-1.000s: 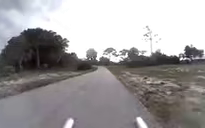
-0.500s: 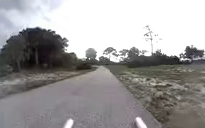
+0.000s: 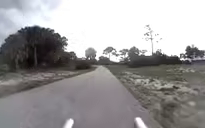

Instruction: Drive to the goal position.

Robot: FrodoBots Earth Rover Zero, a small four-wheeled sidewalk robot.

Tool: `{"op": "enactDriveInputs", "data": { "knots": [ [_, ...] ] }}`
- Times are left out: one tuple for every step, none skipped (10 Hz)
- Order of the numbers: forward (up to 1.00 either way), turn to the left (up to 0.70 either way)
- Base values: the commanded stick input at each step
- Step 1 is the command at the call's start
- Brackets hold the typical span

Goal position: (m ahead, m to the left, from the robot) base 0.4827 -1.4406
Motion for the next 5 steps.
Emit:
{"op": "enactDriveInputs", "data": {
  "knots": [
    [0.85, 0.0],
    [0.85, 0.0],
    [0.85, 0.0],
    [0.85, 0.0],
    [0.85, 0.0]
  ]
}}
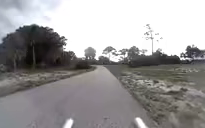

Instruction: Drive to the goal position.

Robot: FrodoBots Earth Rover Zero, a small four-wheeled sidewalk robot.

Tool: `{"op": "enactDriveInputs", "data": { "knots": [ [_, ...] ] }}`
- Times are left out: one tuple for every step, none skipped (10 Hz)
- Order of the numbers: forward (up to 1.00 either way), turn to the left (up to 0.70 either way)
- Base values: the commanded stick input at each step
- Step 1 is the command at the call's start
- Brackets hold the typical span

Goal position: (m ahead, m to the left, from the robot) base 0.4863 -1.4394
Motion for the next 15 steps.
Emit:
{"op": "enactDriveInputs", "data": {
  "knots": [
    [0.85, 0.0],
    [0.85, 0.0],
    [0.85, 0.0],
    [0.85, 0.0],
    [0.85, 0.0],
    [0.85, 0.0],
    [0.85, 0.0],
    [0.85, 0.0],
    [0.85, 0.01],
    [0.85, 0.03],
    [0.85, 0.05],
    [0.85, 0.07],
    [0.85, 0.09],
    [0.85, 0.11],
    [0.85, 0.12]
  ]
}}
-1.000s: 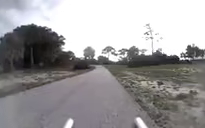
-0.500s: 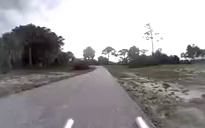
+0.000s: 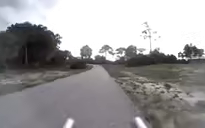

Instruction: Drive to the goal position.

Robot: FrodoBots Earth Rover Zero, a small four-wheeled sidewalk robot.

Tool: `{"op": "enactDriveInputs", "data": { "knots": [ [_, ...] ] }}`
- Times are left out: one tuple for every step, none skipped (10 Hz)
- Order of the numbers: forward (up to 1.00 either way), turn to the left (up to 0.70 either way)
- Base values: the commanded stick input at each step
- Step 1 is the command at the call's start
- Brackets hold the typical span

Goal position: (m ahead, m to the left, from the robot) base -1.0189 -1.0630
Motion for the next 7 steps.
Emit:
{"op": "enactDriveInputs", "data": {
  "knots": [
    [0.85, 0.14],
    [0.85, 0.16],
    [0.85, 0.18],
    [0.85, 0.2],
    [0.85, 0.22],
    [0.85, 0.24],
    [0.85, 0.26]
  ]
}}
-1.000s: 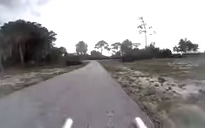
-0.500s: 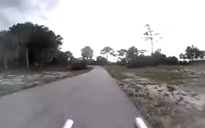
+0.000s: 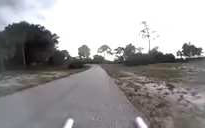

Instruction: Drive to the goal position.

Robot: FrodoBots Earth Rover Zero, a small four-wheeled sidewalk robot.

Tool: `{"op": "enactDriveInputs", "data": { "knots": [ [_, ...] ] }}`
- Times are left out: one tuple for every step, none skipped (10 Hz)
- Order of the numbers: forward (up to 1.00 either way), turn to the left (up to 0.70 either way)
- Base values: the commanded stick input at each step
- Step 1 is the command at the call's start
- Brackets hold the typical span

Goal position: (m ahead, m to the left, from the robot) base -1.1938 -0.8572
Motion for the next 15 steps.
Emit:
{"op": "enactDriveInputs", "data": {
  "knots": [
    [0.85, 0.28],
    [0.85, 0.29],
    [0.85, 0.31],
    [0.85, 0.33],
    [0.85, 0.34],
    [0.85, 0.34],
    [0.85, 0.34],
    [0.85, 0.34],
    [0.85, 0.34],
    [0.85, 0.34],
    [0.85, 0.34],
    [0.85, 0.34],
    [0.85, 0.34],
    [0.85, 0.34],
    [0.85, 0.34]
  ]
}}
